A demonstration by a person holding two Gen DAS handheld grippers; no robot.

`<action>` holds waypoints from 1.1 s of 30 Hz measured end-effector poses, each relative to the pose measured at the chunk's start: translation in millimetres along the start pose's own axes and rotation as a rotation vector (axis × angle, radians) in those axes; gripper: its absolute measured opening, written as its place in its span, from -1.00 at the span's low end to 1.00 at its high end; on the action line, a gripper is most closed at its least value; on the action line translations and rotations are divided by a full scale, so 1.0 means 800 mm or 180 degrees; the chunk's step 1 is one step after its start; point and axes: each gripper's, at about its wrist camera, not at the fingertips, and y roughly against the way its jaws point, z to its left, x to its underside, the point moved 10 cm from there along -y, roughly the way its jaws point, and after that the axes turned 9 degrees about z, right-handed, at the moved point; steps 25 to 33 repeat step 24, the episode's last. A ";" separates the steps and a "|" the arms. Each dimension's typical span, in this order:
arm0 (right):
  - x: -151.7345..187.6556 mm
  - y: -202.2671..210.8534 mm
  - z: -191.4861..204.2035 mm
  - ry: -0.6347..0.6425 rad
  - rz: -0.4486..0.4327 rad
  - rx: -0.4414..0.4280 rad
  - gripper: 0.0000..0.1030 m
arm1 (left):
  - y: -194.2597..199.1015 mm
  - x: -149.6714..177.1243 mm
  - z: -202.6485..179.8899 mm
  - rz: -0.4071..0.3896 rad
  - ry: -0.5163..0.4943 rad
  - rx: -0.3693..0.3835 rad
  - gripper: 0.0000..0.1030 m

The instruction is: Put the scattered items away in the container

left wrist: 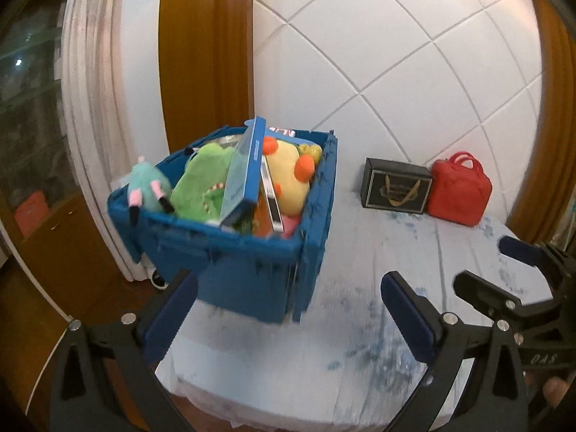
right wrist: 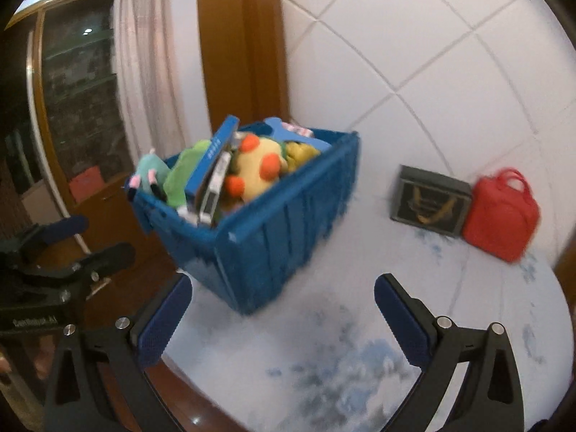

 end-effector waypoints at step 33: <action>0.162 0.158 0.017 -0.0756 -0.0147 0.0961 1.00 | 0.102 0.116 -0.017 -0.0003 -0.0506 0.0421 1.00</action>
